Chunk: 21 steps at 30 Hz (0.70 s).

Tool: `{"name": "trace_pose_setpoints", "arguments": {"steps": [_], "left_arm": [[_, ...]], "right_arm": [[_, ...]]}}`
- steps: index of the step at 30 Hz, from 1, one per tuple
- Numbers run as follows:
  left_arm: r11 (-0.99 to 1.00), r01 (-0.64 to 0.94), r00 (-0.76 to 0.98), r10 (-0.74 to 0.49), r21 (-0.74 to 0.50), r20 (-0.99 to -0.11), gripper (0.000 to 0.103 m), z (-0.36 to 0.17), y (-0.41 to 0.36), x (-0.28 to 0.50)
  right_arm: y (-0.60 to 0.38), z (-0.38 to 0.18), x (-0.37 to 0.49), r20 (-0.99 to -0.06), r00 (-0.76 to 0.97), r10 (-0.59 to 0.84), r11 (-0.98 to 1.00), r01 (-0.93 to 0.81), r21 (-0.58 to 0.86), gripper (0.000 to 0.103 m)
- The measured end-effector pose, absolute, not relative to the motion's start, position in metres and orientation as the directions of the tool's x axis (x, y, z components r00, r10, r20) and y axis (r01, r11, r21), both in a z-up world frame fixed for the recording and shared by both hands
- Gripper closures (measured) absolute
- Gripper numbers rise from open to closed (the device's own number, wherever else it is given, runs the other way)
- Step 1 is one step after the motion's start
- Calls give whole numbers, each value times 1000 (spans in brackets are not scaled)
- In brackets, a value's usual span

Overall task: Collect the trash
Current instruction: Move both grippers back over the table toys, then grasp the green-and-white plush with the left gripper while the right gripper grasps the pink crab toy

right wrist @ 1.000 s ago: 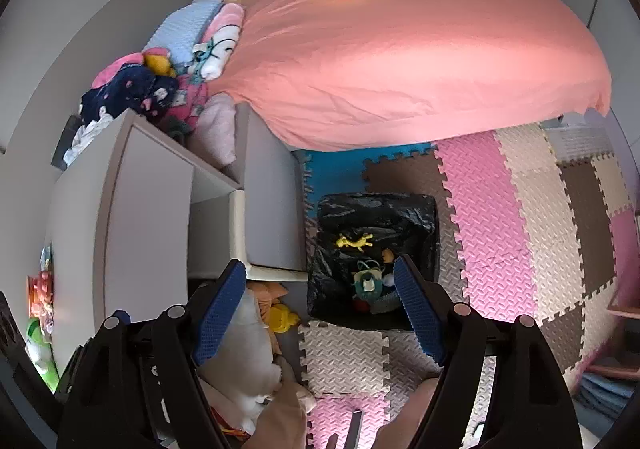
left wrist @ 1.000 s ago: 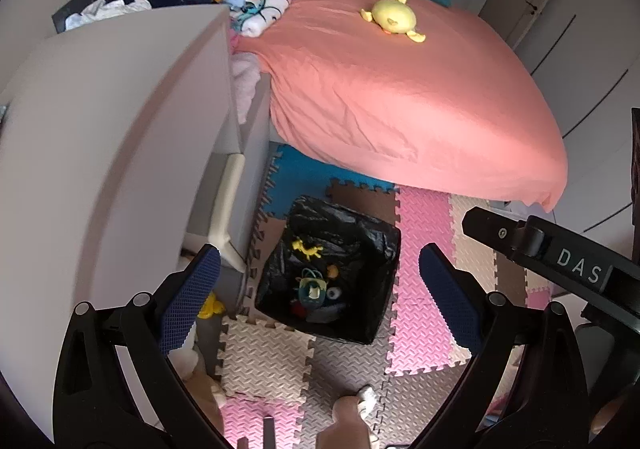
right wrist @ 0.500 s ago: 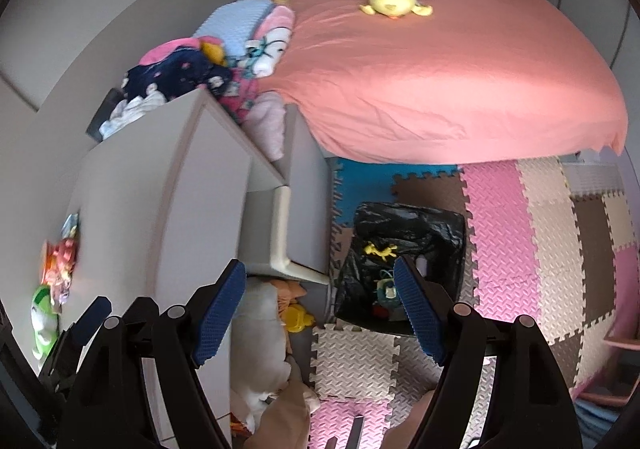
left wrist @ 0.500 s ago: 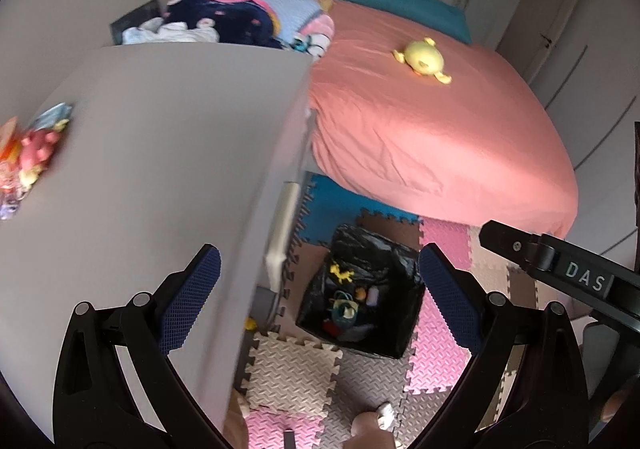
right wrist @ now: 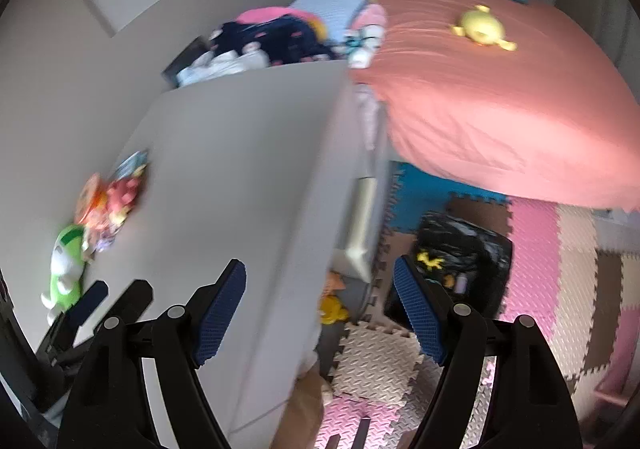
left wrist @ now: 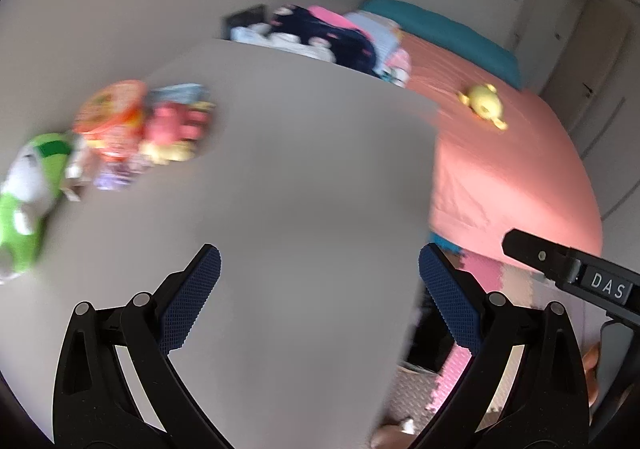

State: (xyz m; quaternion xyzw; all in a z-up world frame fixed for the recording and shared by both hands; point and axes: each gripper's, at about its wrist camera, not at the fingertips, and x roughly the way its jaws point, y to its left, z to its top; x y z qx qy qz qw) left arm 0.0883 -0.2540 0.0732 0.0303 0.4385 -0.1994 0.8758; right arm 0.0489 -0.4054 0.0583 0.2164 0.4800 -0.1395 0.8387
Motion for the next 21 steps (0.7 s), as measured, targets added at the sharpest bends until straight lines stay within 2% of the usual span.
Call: {"name": "trace_pose_setpoints", "arguments": {"steps": [13, 21], "left_arm": [[988, 145, 623, -139, -61, -770, 7, 93, -91, 146], [998, 38, 604, -59, -46, -795, 7, 100, -17, 185]], "right_arm": [[-283, 54, 141, -875, 477, 87, 937, 259, 234, 26], [-224, 49, 205, -870, 457, 185, 939, 179, 294, 26]]}}
